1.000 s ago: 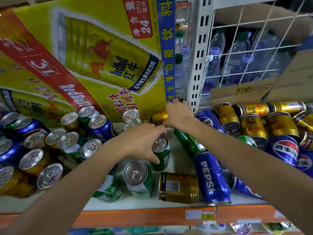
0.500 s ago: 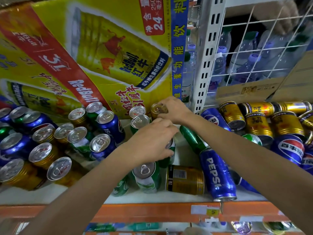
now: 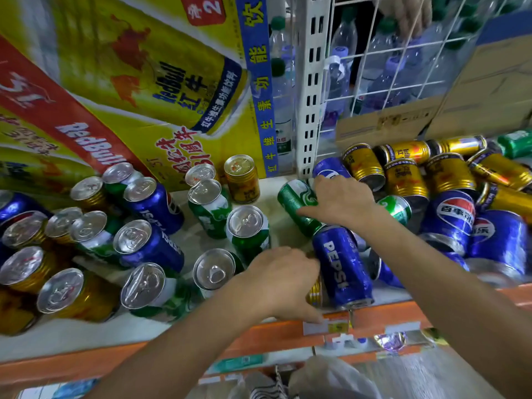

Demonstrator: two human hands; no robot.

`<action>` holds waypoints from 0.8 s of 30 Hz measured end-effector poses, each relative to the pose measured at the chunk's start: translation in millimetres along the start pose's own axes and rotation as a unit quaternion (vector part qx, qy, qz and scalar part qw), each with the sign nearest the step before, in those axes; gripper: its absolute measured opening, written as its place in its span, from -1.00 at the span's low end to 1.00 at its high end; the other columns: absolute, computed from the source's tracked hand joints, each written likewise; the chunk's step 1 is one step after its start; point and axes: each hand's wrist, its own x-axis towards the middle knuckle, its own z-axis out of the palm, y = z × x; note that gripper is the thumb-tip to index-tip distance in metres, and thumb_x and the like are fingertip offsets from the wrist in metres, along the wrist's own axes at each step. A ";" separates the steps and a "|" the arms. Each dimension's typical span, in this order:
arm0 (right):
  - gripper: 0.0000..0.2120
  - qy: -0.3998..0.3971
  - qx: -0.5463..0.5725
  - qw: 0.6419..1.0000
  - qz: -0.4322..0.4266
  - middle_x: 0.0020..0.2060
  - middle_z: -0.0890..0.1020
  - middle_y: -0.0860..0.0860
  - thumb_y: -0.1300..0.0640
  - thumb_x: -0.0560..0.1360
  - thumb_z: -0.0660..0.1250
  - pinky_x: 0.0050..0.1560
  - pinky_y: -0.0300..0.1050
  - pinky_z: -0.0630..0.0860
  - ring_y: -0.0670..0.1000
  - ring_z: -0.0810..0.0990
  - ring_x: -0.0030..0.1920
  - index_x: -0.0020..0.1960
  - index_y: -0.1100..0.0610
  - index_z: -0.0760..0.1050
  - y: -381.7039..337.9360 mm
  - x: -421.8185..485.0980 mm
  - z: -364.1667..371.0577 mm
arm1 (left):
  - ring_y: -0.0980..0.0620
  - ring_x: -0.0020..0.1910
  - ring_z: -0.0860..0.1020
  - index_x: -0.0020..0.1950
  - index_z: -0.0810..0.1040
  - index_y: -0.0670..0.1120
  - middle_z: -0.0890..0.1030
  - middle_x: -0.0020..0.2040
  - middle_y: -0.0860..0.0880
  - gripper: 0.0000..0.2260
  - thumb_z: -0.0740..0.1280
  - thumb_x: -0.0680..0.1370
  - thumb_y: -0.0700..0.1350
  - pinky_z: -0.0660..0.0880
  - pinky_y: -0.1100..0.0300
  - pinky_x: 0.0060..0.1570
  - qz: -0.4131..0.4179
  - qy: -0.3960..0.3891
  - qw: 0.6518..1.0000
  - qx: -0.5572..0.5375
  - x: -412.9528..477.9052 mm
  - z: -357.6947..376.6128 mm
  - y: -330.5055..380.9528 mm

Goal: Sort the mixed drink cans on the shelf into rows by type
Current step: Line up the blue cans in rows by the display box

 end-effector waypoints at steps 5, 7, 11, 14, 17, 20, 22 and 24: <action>-0.15 0.015 -0.051 0.998 0.018 0.22 0.50 0.16 -0.30 0.38 0.36 0.03 -0.01 0.44 0.20 0.49 0.21 0.43 0.19 0.15 -12.1 -9.3 25.8 | -0.14 0.16 0.47 0.37 0.27 -0.10 0.48 0.19 -0.14 -0.32 0.43 0.40 0.19 0.42 0.05 0.06 -0.031 0.006 1.000 -0.002 9.9 16.1 -1.7; -0.15 0.027 -0.045 0.998 0.018 0.21 0.49 0.18 -0.27 0.38 0.39 0.00 0.00 0.45 0.20 0.50 0.20 0.42 0.20 0.15 -13.5 -8.4 28.2 | -0.13 0.13 0.49 0.36 0.28 -0.08 0.50 0.17 -0.12 -0.33 0.45 0.38 0.15 0.43 0.07 0.00 -0.044 0.015 0.999 -0.026 10.3 17.1 -2.4; -0.22 0.038 0.029 0.999 0.001 0.16 0.50 0.17 -0.21 0.36 0.42 -0.03 -0.01 0.46 0.21 0.51 0.16 0.39 0.15 0.20 -7.2 -7.5 27.1 | -0.05 0.13 0.40 0.16 0.31 -0.06 0.47 0.11 -0.05 -0.49 0.45 0.36 0.09 0.33 0.18 -0.02 -0.061 0.050 0.994 -0.070 4.2 15.3 -5.8; -0.27 0.051 0.095 0.994 -0.014 0.19 0.46 0.17 -0.11 0.34 0.46 0.14 0.05 0.45 0.23 0.45 0.22 0.38 0.13 0.26 -7.6 -5.1 24.1 | -0.01 0.14 0.34 0.18 0.26 -0.05 0.44 0.11 -0.03 -0.49 0.44 0.38 0.06 0.19 0.27 -0.12 -0.081 0.102 0.986 -0.104 -6.2 6.6 -10.3; -0.30 0.098 0.140 0.984 -0.045 0.21 0.43 0.17 -0.03 0.35 0.45 0.21 0.03 0.38 0.25 0.42 0.22 0.40 0.08 0.26 -17.3 2.5 16.0 | 0.00 0.16 0.34 0.29 0.22 -0.04 0.43 0.16 -0.03 -0.47 0.40 0.43 -0.03 0.16 0.26 -0.11 -0.078 0.138 0.984 -0.087 -15.0 3.1 -8.6; -0.33 0.131 0.164 0.973 -0.097 0.24 0.43 0.16 0.03 0.38 0.44 0.24 0.03 0.32 0.23 0.38 0.24 0.41 0.08 0.24 -29.2 11.7 8.8 | 0.01 0.19 0.31 0.29 0.24 -0.04 0.40 0.22 -0.01 -0.51 0.37 0.44 -0.05 0.20 0.25 0.04 -0.076 0.150 0.983 -0.074 -15.6 4.5 -7.3; -0.32 0.147 0.183 0.963 -0.130 0.28 0.40 0.16 0.03 0.39 0.45 0.25 0.04 0.33 0.22 0.36 0.27 0.42 0.11 0.25 -35.7 17.5 8.8 | 0.01 0.22 0.30 0.30 0.25 -0.06 0.39 0.24 -0.02 -0.52 0.36 0.47 -0.01 0.18 0.25 0.10 -0.083 0.146 0.984 -0.066 -14.1 4.4 -9.8; -0.31 0.149 0.207 0.955 -0.154 0.31 0.37 0.16 0.02 0.40 0.47 0.28 0.03 0.33 0.19 0.37 0.29 0.42 0.14 0.26 -39.2 23.2 10.3 | -0.01 0.28 0.26 0.38 0.21 -0.10 0.33 0.31 -0.04 -0.46 0.33 0.51 0.04 0.17 0.25 0.22 -0.082 0.153 0.983 -0.054 -13.3 3.8 -11.8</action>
